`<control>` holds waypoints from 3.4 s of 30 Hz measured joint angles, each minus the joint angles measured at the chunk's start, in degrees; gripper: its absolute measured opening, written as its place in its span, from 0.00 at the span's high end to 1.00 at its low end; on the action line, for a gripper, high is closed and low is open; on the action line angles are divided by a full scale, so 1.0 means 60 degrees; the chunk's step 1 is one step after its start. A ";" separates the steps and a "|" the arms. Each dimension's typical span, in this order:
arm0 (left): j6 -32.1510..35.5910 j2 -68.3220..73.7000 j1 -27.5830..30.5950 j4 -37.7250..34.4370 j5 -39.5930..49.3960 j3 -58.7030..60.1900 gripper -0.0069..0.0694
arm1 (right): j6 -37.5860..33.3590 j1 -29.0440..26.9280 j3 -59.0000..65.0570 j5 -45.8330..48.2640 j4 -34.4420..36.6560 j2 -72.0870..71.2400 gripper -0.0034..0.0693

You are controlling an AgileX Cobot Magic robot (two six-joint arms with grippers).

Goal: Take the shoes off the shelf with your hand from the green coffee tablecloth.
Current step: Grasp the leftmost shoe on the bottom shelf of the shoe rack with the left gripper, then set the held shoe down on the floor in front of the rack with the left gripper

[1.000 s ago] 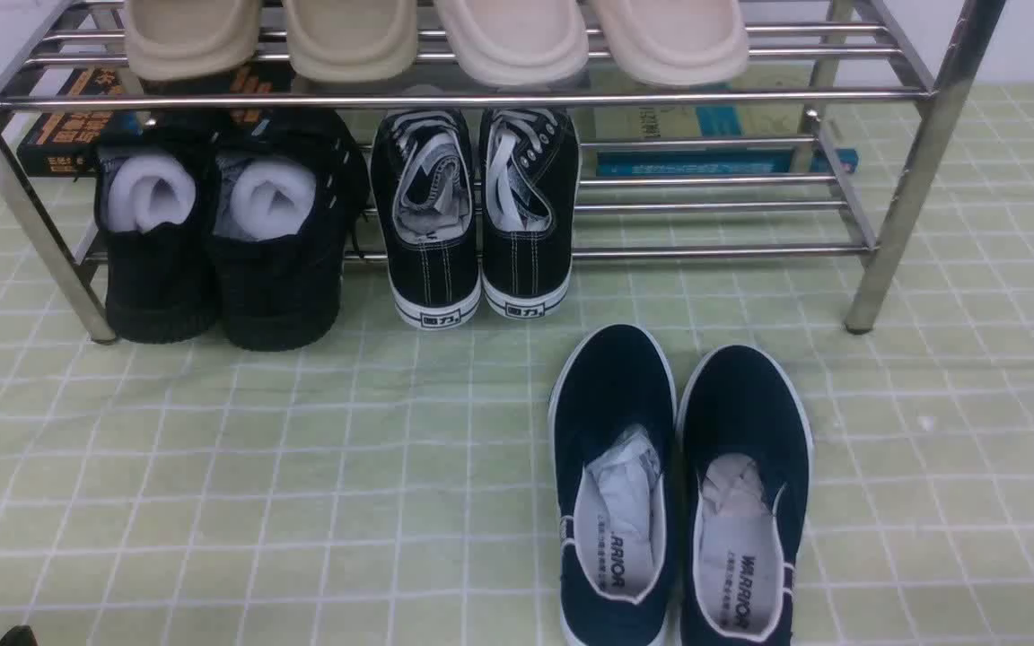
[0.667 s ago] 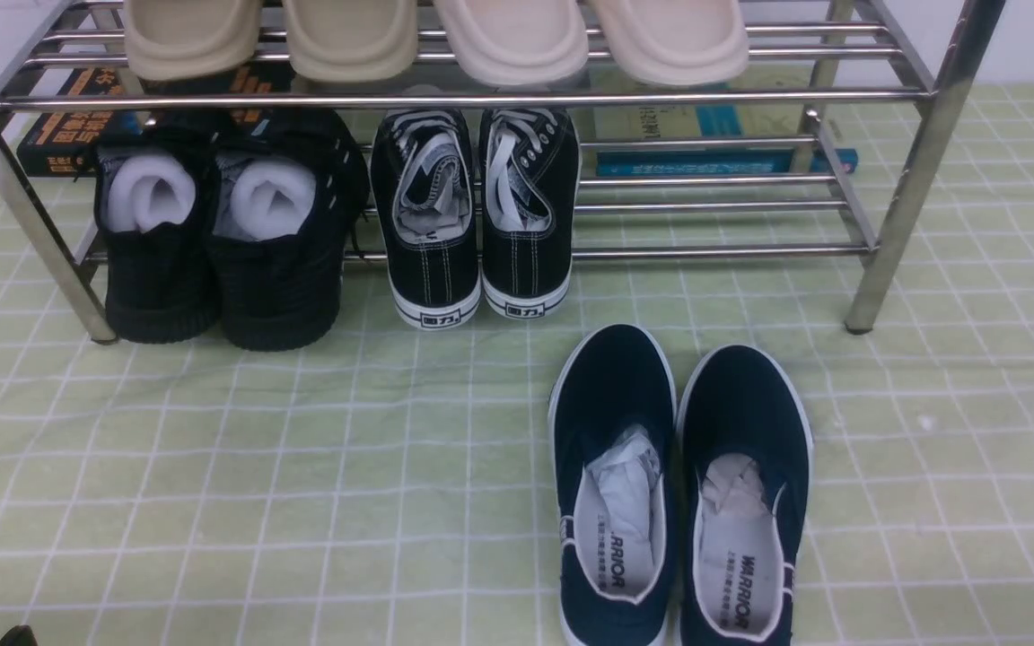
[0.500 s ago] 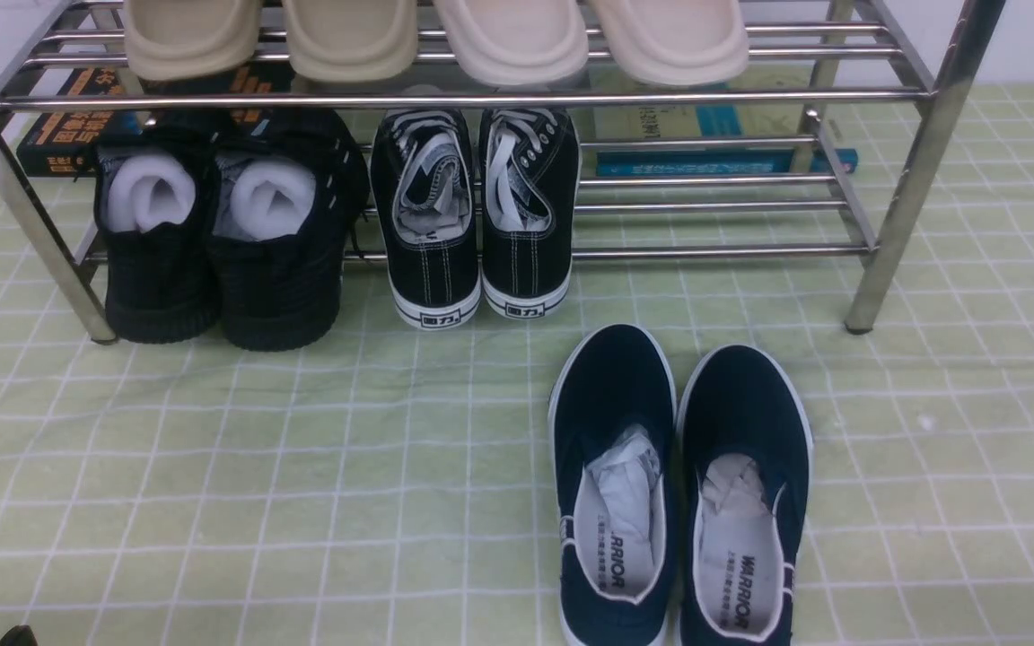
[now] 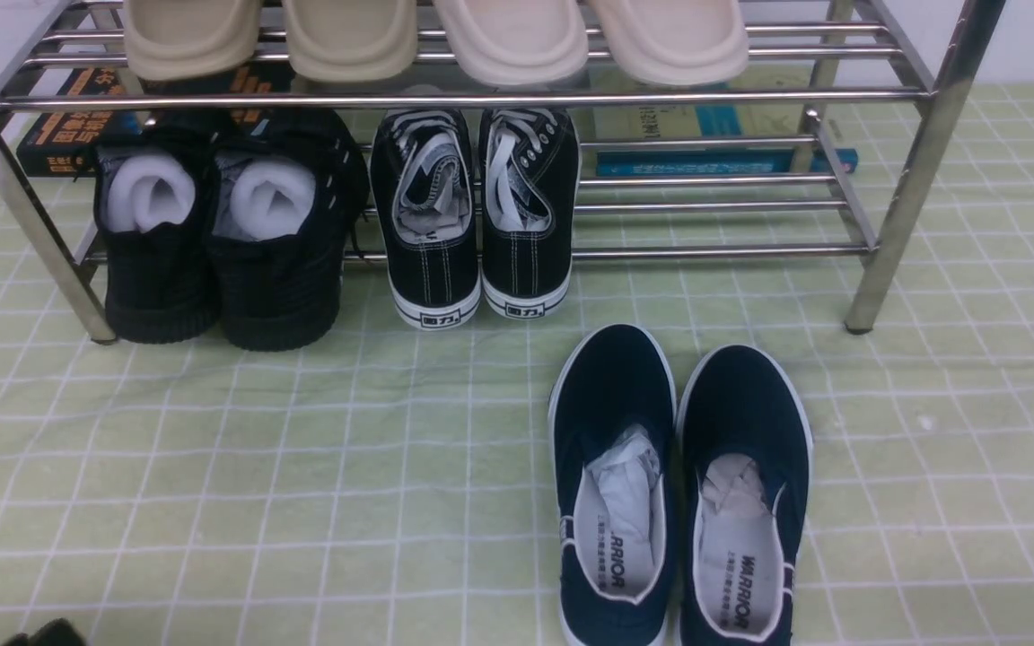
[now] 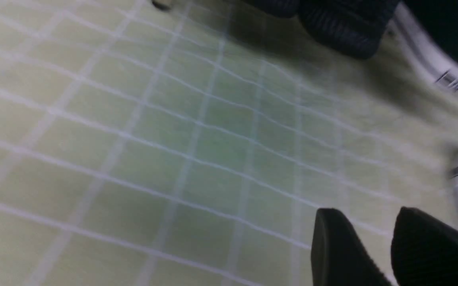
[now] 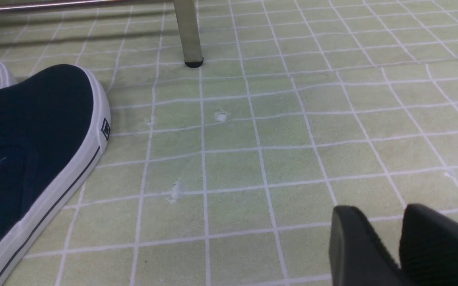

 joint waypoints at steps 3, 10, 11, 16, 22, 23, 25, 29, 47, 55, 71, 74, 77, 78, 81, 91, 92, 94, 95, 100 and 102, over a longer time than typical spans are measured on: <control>-0.1575 0.0000 0.0000 -0.2348 -0.0055 0.0032 0.59 | 0.0000 0.0000 0.0000 0.0000 -0.0007 0.0000 0.67; -0.2971 0.0000 0.0000 -0.4800 -0.0400 0.0032 0.59 | 0.0000 0.0000 0.0000 0.0000 -0.0007 0.0000 0.67; -0.2967 0.0000 0.0000 -0.4798 -0.0422 0.0032 0.59 | 0.0000 0.0000 0.0000 0.0000 -0.0007 0.0000 0.67; -0.2976 0.0000 0.0000 -0.4852 -0.0886 0.0032 0.59 | 0.0000 0.0000 0.0000 0.0000 -0.0007 0.0000 0.66; -0.1961 0.0000 0.0000 -0.4894 -0.1281 -0.0450 0.68 | 0.0000 0.0000 0.0000 0.0000 -0.0007 0.0000 0.65; -0.1436 0.0000 0.0000 -0.4894 -0.1236 -0.0867 0.73 | 0.0000 0.0000 0.0000 0.0000 -0.0007 0.0000 0.65; -0.0945 0.0115 0.0000 -0.4862 -0.1186 -0.1328 0.78 | 0.0000 0.0000 0.0000 0.0000 -0.0007 0.0000 0.65; 0.0543 0.1906 0.0000 -0.4361 -0.0391 -0.2624 0.90 | 0.0000 0.0000 0.0000 0.0000 -0.0007 0.0000 0.65; 0.1580 1.2481 0.0000 0.1060 0.4583 -1.0544 0.65 | 0.0000 0.0000 0.0000 0.0000 -0.0007 0.0000 0.63; -0.0532 1.4494 0.0000 0.4198 0.4395 -1.2767 0.42 | 0.0000 0.0000 0.0000 0.0000 -0.0007 0.0000 0.63; -0.3048 1.6432 0.0000 0.6651 0.2296 -1.3021 0.39 | 0.0000 0.0000 0.0000 0.0000 -0.0007 0.0000 0.63; -0.3078 1.6706 0.0000 0.6726 0.2100 -1.3024 0.39 | 0.0000 0.0000 0.0000 0.0000 -0.0007 0.0000 0.63; -0.3078 1.6975 0.0000 0.6759 0.1852 -1.3032 0.39 | 0.0000 0.0000 0.0000 0.0000 -0.0007 0.0000 0.63; -0.3078 1.7041 0.0000 0.6777 0.1744 -1.3032 0.39 | 0.0000 0.0000 0.0000 0.0000 -0.0007 0.0000 0.63; -0.3110 1.7207 0.0000 0.6807 0.1499 -1.3032 0.41 | 0.0000 0.0000 0.0000 0.0000 -0.0007 0.0000 0.63; -0.3036 1.7151 0.0000 0.6733 0.1818 -1.3042 0.89 | 0.0000 0.0000 0.0000 0.0000 -0.0007 0.0000 0.63; -0.3036 1.7041 0.0000 0.6662 0.2068 -1.3042 0.90 | 0.0000 0.0000 0.0000 0.0000 -0.0007 0.0000 0.63; -0.3029 1.6755 0.0000 0.6588 0.2452 -1.3042 0.90 | 0.0000 0.0000 0.0000 0.0000 -0.0007 0.0000 0.63; -0.3009 1.6551 0.0000 0.6547 0.2756 -1.3042 0.90 | 0.0000 0.0000 0.0000 0.0000 -0.0007 0.0000 0.63; -0.2865 1.5302 -0.0006 0.6515 0.3834 -1.3042 0.89 | 0.0000 0.0000 0.0000 0.0000 -0.0007 0.0000 0.63; -0.2709 1.5002 -0.0018 0.6462 0.4286 -1.3042 0.89 | 0.0000 0.0000 0.0000 0.0000 -0.0007 0.0000 0.63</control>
